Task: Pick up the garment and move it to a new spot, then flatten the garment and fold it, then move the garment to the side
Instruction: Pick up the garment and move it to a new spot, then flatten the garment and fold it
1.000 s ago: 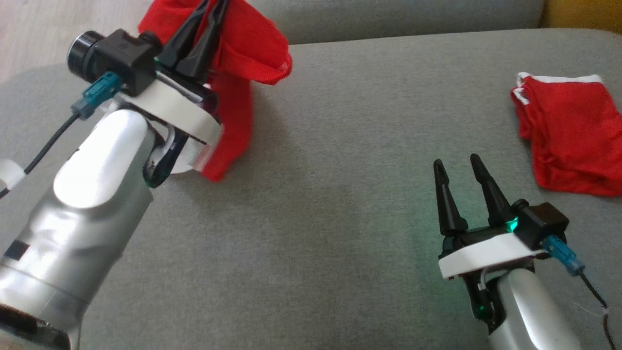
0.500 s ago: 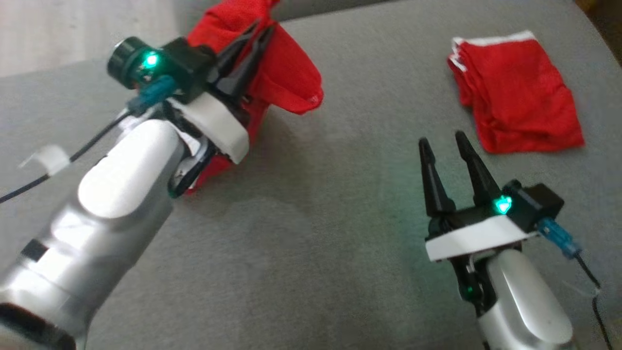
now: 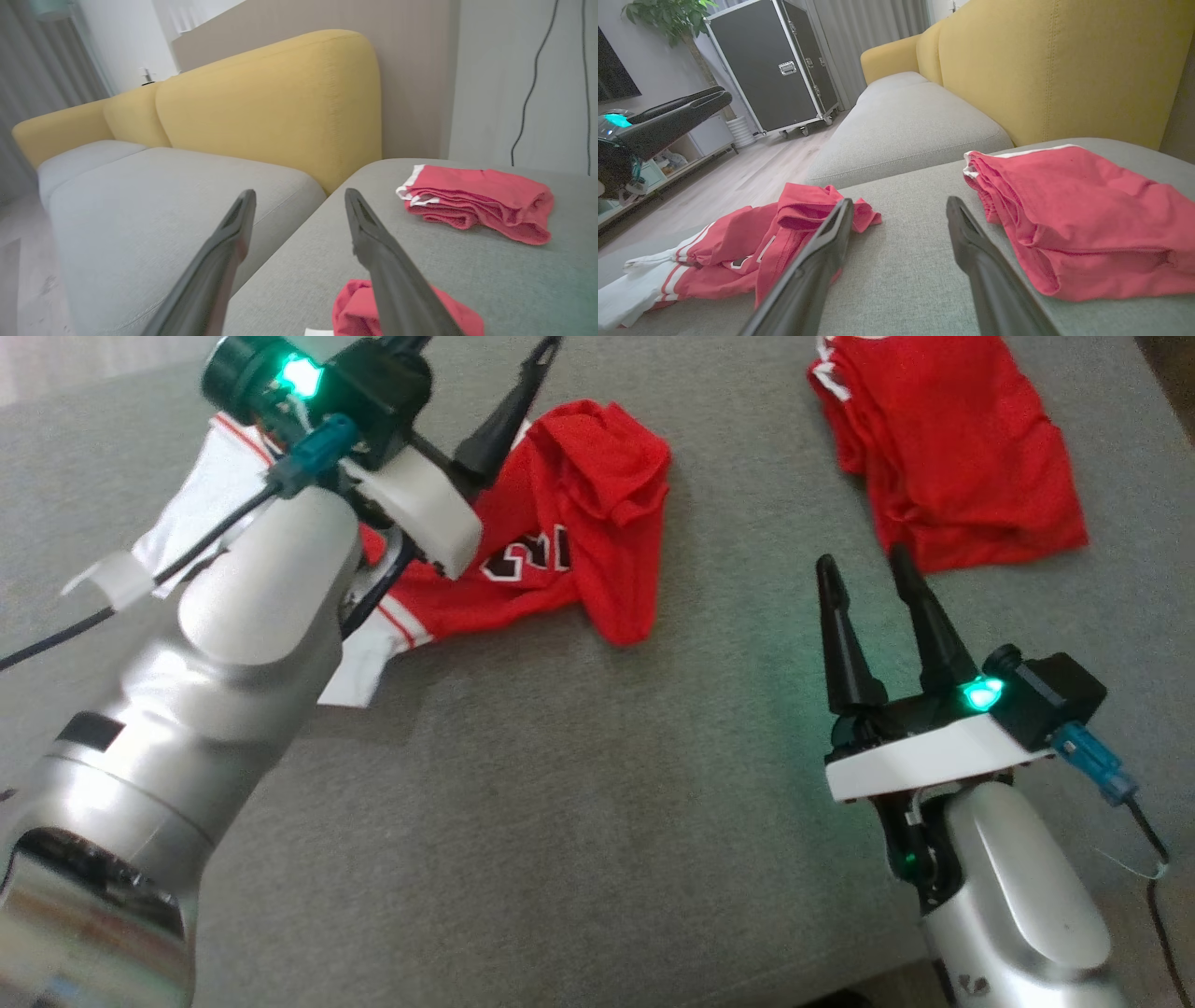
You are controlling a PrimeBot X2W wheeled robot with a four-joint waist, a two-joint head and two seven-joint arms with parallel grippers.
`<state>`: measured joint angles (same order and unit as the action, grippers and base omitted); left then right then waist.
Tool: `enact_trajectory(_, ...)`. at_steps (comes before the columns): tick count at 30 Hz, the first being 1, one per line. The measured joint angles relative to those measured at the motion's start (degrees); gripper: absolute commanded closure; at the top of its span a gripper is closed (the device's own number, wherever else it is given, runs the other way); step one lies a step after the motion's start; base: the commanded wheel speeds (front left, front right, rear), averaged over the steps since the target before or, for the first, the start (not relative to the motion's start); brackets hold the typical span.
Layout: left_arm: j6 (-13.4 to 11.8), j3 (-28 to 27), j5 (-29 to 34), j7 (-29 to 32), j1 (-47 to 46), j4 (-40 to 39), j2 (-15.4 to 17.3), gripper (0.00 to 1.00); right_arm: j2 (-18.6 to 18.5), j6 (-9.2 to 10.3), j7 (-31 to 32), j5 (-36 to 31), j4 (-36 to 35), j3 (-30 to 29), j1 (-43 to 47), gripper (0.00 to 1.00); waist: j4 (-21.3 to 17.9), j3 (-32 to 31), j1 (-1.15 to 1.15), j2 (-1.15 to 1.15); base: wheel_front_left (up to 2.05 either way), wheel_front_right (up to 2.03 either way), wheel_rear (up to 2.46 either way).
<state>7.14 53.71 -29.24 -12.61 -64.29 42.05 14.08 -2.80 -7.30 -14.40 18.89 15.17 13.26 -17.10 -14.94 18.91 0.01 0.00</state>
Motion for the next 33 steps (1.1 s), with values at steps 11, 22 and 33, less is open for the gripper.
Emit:
enact_trajectory(11,-2.63,-10.36,-2.64,-1.96,11.52,-3.86,1.87,0.0,0.01,0.0,-0.07,-6.48,1.87,-5.54,1.48,0.0,8.59,-4.79,-0.02,0.0,0.0,0.0,0.0)
enact_trajectory(22,-6.97,-23.65,-3.18,-2.02,37.29,-16.39,2.72,0.0,0.03,0.0,-0.07,-8.9,3.78,-9.11,6.79,0.0,16.53,-13.16,-0.03,0.0,0.0,0.0,0.0)
enact_trajectory(33,-8.64,-33.14,0.15,-2.02,53.98,-21.65,-2.9,0.0,0.04,0.0,-0.07,-8.86,4.02,-9.1,9.66,0.0,18.38,-16.71,-0.02,0.0,0.0,0.0,0.0)
